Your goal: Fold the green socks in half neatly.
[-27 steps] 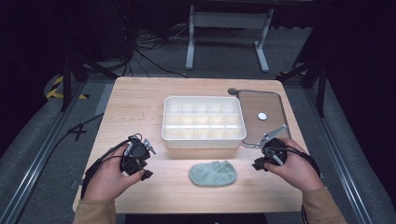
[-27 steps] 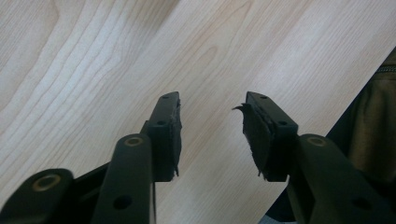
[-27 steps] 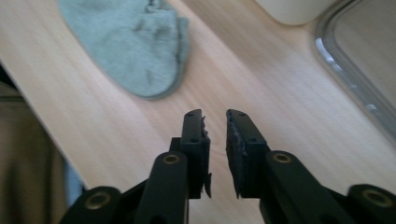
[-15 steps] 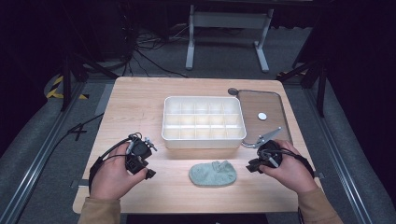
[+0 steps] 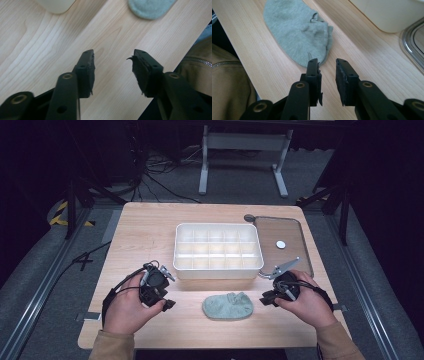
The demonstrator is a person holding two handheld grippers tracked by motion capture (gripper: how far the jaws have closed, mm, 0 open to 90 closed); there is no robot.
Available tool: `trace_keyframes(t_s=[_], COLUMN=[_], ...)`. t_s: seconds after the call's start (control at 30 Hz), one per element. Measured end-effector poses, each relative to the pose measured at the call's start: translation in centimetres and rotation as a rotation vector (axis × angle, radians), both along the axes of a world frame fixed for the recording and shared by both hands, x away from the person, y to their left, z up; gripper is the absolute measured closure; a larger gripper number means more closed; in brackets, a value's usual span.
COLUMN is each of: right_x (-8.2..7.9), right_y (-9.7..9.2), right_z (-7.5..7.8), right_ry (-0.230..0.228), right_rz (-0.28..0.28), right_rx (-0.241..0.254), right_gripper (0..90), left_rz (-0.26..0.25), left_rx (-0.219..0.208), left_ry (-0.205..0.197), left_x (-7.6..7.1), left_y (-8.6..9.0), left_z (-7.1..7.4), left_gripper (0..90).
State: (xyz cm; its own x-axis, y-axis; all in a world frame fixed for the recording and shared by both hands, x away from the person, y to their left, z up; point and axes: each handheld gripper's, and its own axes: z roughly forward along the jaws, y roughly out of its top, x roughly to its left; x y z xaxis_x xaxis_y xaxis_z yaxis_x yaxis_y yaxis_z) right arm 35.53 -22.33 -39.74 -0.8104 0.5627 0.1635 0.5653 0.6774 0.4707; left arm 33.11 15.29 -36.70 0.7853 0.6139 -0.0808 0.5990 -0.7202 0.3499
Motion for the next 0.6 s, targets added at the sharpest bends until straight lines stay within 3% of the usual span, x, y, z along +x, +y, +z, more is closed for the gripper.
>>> trace_keyframes(t_s=[0.03, 0.27, 0.5, 0.6], right_x=[0.0, -0.3, -0.6, -0.7], right_y=[0.0, 0.4, 0.6, 0.6], right_z=[0.0, 0.1, -0.3, -0.4], right_ry=[0.0, -0.012, -0.008, -0.011], right_rz=[0.0, 0.017, 0.021, 0.024], right_rx=[0.0, 0.034, 0.026, 0.024], right_gripper=[73.8, 73.6, 72.6, 72.4], left_rz=[0.0, -0.03, -0.053, -0.036], left_rx=[0.0, -0.014, -0.054, -0.068], left_ry=[0.0, 0.035, 0.033, 0.035], left_x=[0.0, 0.1, 0.4, 0.7], left_y=[0.0, -2.7, -4.2, -4.8], left_z=[0.0, -1.0, -2.0, -2.6], left_gripper=[58.3, 57.8, 52.4, 52.8])
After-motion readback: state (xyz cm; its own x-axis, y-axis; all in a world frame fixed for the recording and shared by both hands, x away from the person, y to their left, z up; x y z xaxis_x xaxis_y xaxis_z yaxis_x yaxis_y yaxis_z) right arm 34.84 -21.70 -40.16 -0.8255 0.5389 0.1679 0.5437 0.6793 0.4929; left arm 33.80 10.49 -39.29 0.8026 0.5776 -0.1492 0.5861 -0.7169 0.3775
